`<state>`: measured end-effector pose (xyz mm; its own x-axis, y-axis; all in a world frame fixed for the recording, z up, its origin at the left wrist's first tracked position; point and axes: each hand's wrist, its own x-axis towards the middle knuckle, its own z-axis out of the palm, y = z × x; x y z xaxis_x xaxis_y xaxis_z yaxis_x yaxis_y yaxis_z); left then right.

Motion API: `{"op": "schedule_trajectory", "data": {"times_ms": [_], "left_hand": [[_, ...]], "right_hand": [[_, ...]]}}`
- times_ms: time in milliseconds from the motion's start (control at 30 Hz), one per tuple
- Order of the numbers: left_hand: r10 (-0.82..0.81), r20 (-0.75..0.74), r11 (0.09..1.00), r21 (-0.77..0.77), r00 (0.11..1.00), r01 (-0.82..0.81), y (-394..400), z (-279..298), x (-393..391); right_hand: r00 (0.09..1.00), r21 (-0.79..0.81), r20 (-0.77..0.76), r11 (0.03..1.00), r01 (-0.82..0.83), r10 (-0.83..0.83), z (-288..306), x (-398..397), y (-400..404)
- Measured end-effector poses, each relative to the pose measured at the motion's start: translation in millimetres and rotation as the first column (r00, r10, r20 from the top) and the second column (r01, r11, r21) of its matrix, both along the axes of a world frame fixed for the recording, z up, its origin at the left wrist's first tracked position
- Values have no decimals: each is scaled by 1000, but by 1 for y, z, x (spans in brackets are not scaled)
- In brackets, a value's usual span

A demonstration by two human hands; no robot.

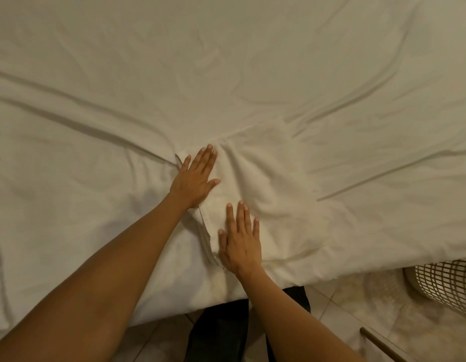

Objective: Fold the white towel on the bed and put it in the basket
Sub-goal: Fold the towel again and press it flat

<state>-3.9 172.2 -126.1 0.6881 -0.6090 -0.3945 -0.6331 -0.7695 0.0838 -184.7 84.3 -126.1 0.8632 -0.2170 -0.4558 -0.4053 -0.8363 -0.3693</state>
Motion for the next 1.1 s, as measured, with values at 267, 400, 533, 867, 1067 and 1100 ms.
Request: {"op": "schedule_trajectory", "data": {"times_ms": [267,400,533,867,1067,1100], "left_hand": [[38,1,999,-20,999,-38,-6,9,-2],[143,-24,988,-62,989,-144,-15,17,2],[275,-89,960,-35,957,-279,-27,24,15],[320,-235,947,91,918,-307,-33,20,51],[334,-267,943,104,904,-317,-39,20,66],[356,-293,934,119,887,-336,-38,21,69]], "right_hand": [[998,1,19,998,-63,63,7,6,-16],[987,-110,76,985,-136,145,12,29,-50],[979,-179,120,974,-142,165,17,76,-101],[957,-217,-8,934,-284,290,13,160,-183],[938,-213,15,918,-335,346,7,167,-188],[928,-216,-3,906,-365,373,7,174,-191]]}}
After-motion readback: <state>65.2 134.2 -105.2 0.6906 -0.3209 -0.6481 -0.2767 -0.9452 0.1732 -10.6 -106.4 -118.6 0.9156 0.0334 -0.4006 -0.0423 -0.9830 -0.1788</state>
